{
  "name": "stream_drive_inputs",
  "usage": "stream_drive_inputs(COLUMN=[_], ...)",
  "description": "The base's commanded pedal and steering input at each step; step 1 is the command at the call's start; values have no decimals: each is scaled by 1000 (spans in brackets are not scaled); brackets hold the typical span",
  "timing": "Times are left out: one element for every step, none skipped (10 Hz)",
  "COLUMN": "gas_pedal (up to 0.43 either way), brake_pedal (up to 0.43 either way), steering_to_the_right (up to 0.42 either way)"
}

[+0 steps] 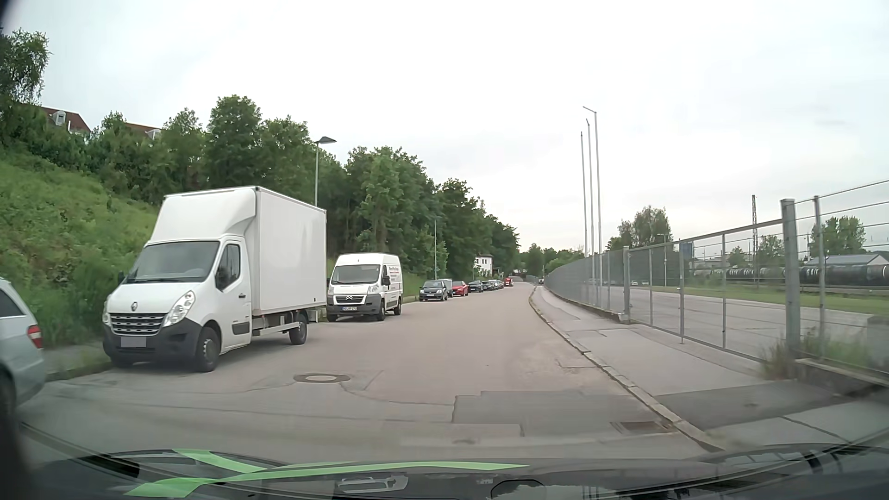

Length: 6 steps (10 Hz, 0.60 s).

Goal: Follow the waypoints while adhering to traffic rules and regulations

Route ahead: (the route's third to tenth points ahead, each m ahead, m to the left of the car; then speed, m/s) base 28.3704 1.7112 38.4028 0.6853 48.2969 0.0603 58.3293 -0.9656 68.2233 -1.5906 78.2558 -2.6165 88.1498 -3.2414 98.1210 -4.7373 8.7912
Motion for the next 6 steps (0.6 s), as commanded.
stream_drive_inputs(gas_pedal=[67, 67, 67, 59, 59, 59], brake_pedal=[0, 0, 0, 0, 0, 0], steering_to_the_right=[11, 11, 11, 11, 11, 11])
